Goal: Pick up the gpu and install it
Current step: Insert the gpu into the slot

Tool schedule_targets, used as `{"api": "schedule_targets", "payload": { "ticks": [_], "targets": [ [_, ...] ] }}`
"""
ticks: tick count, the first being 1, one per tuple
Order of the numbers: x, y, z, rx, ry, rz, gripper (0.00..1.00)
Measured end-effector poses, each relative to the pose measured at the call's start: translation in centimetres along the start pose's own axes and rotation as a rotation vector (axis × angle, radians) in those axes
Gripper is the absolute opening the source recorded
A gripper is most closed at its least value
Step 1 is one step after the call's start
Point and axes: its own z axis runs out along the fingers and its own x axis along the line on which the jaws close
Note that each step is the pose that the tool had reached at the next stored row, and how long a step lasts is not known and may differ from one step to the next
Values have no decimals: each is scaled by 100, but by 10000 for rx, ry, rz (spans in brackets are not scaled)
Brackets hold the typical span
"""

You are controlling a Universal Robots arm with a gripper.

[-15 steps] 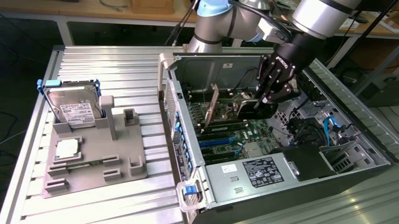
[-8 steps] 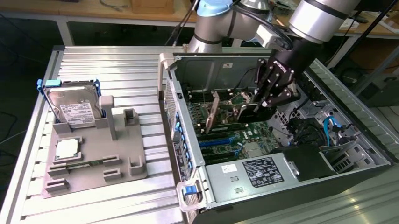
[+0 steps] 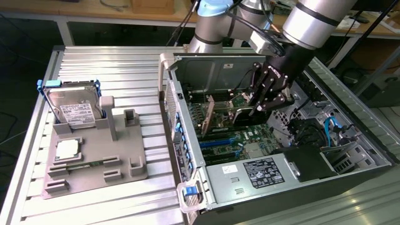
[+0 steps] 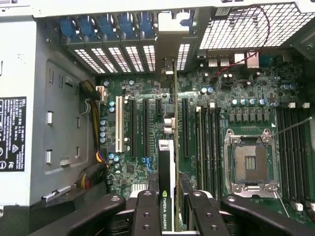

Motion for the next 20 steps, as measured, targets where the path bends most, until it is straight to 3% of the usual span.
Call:
{"api": "schedule_targets", "payload": {
  "ticks": [7,20],
  "targets": [
    [-4,135,124,23,0,2,27],
    [-18,136,342,32,-8,-5,27]
  ]
}}
